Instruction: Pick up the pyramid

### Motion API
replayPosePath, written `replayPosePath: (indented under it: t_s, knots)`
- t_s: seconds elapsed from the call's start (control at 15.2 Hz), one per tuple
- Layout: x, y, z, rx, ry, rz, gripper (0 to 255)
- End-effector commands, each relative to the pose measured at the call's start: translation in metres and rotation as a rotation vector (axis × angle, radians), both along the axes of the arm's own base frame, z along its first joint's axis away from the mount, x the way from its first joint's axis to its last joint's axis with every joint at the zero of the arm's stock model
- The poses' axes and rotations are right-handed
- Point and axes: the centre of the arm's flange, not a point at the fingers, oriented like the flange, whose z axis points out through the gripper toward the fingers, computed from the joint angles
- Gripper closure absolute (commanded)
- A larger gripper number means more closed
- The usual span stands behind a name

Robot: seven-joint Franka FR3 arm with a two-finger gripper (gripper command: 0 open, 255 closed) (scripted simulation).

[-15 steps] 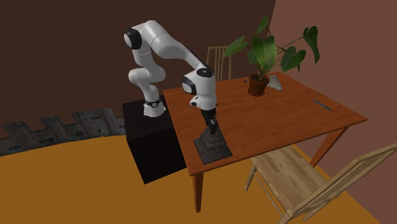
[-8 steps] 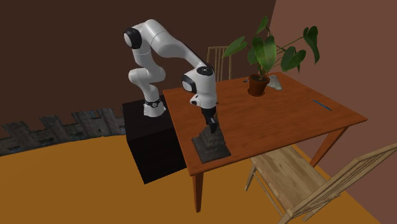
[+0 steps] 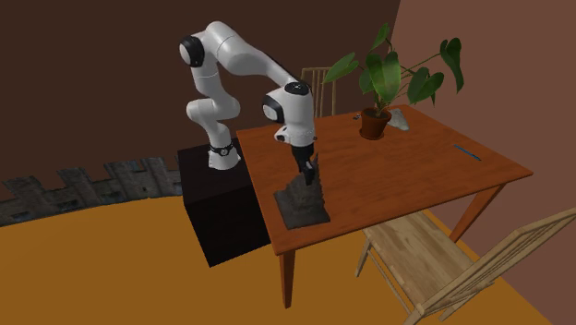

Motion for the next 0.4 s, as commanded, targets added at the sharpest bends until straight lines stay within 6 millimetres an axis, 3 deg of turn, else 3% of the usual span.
replayPosePath:
  t_s: [0.0,0.33]
  knots:
    - [0.001,0.002,0.012,0.001,-0.003,0.000,255]
    - [0.001,0.002,0.028,0.001,-0.003,0.000,255]
